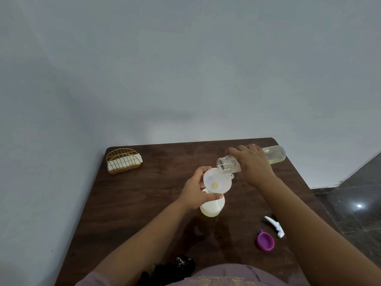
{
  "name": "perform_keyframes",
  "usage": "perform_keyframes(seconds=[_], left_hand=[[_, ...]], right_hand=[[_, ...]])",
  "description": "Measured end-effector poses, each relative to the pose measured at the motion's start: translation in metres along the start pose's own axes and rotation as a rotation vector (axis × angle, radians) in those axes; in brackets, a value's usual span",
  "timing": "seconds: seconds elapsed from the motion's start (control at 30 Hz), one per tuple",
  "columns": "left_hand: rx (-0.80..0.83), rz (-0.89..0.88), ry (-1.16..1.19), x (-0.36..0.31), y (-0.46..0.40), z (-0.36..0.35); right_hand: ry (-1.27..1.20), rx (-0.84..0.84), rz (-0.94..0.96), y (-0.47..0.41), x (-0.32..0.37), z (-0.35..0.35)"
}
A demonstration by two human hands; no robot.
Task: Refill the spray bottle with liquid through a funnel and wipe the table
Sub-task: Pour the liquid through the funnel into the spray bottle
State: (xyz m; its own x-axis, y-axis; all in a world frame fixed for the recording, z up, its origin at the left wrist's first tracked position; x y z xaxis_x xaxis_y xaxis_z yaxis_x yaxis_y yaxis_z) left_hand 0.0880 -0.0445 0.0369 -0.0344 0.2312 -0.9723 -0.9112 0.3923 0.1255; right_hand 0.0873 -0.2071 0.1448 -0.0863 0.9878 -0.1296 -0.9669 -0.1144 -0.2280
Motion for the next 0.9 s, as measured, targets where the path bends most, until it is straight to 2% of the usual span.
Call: perform_keyframes(seconds=[0.9], left_hand=[[0.010,-0.008,0.001,-0.0042,-0.0015,-0.0002]], right_hand=[[-0.009,0.013,0.007,-0.0023,-0.0011,-0.0001]])
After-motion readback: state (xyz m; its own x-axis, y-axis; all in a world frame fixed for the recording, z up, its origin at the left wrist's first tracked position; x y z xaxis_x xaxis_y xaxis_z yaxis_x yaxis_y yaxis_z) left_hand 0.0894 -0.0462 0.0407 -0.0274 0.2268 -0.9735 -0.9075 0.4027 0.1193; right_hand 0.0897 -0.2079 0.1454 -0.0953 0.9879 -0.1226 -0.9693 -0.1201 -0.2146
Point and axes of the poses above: each hand's wrist, its own y-axis away from the middle knuckle, its own z-axis out of the back of the hand, x = y × z, the point moved 7 cm from there along -y, towards the middle knuckle, and after that the axes turned 8 degrees about y, right-handed, at the moved point
